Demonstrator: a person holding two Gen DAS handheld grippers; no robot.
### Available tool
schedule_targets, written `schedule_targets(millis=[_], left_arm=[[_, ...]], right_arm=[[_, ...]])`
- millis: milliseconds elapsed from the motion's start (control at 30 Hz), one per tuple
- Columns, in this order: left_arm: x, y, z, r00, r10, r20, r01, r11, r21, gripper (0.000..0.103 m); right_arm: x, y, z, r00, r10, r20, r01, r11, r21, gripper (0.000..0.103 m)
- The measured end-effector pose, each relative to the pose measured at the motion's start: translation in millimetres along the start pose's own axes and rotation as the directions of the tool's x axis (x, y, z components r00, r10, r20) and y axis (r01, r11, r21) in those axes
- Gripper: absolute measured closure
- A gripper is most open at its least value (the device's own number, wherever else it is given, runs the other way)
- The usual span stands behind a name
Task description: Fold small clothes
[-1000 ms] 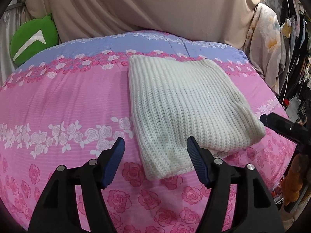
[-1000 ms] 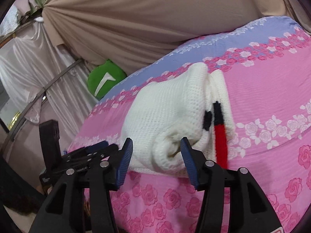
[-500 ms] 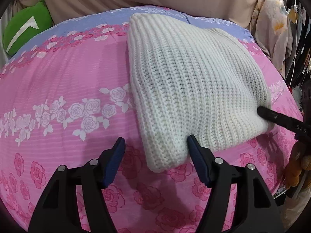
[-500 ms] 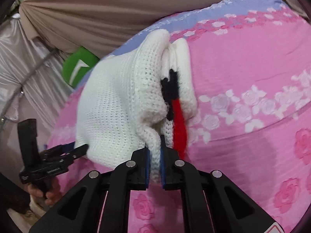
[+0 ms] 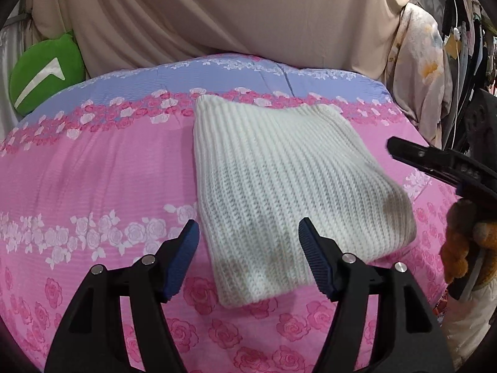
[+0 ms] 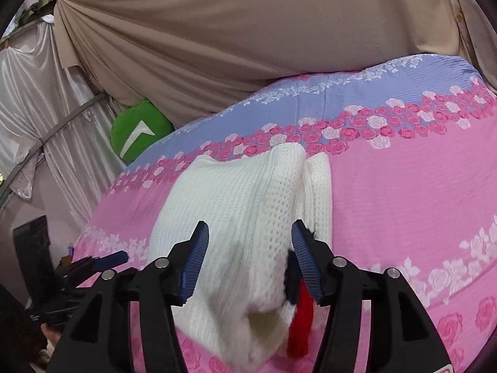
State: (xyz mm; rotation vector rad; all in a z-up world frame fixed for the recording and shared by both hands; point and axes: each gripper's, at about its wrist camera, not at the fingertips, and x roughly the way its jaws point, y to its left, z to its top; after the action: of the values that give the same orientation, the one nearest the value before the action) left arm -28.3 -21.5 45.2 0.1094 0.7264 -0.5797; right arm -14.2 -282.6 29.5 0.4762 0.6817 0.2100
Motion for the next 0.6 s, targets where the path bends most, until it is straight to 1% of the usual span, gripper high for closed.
schedule_targets(millis=[100,133,167,200,267,300,333,367,400,433,467,500,533,600], left_arm=[[14,-4,11,1.000,0.004,-0.008,-0.004,1.000,-0.004,0.038],[18,-5,12,1.000,0.002,-0.013,-0.002,1.000,-0.002,0.038],[24,-7,12,1.000,0.007,-0.026,-0.007,1.000,0.000,0.038],[28,-9,12,0.999,0.004,-0.035,-0.004,1.000,0.003,0.038],[33,-11,9,0.999,0.004,-0.047,-0.003,1.000,0.015,0.038],[36,-12,8,0.999,0.004,-0.051,-0.003,1.000,0.016,0.038],[40,-13,7,0.998,0.005,-0.057,-0.004,1.000,0.015,0.038],[44,-14,5,0.998,0.006,-0.064,-0.005,1.000,0.015,0.038],[47,-16,4,0.998,0.014,-0.068,-0.013,1.000,0.019,0.038],[50,-17,4,0.997,0.025,-0.069,-0.023,0.999,0.027,0.038],[53,-19,3,0.997,0.037,-0.070,-0.035,0.999,0.038,0.038],[55,-22,3,0.996,0.057,-0.069,-0.053,0.997,0.050,0.037],[56,-24,2,0.995,0.072,-0.067,-0.068,0.996,0.060,0.036],[57,-28,1,0.994,0.084,-0.067,-0.079,0.994,0.075,0.031]], right_arm=[[47,-9,11,0.996,-0.043,-0.084,0.043,0.999,-0.003,0.045],[61,-12,16,0.992,-0.052,-0.117,0.051,0.999,-0.012,0.062],[66,-13,18,0.990,-0.041,-0.133,0.040,0.999,-0.009,0.084],[61,-13,23,0.993,-0.009,-0.116,0.010,1.000,0.006,0.085],[34,-8,34,0.997,0.066,-0.025,-0.066,0.998,0.008,0.089],[20,-9,38,0.996,0.082,0.021,-0.083,0.996,0.013,0.089],[13,-12,39,0.995,0.085,0.042,-0.086,0.996,0.022,0.089],[15,-21,38,0.997,0.066,0.038,-0.067,0.997,0.036,0.089],[27,-32,34,1.000,0.017,0.000,-0.016,0.998,0.055,0.089],[47,-44,26,0.997,-0.040,-0.069,0.044,0.997,0.062,0.089],[62,-50,19,0.992,-0.061,-0.107,0.068,0.995,0.071,0.087],[64,-56,14,0.996,-0.019,-0.083,0.028,0.994,0.106,0.087],[59,-58,12,0.997,-0.001,-0.072,0.011,0.991,0.137,0.086],[43,-52,13,0.999,-0.006,-0.033,0.011,0.989,0.145,0.085]])
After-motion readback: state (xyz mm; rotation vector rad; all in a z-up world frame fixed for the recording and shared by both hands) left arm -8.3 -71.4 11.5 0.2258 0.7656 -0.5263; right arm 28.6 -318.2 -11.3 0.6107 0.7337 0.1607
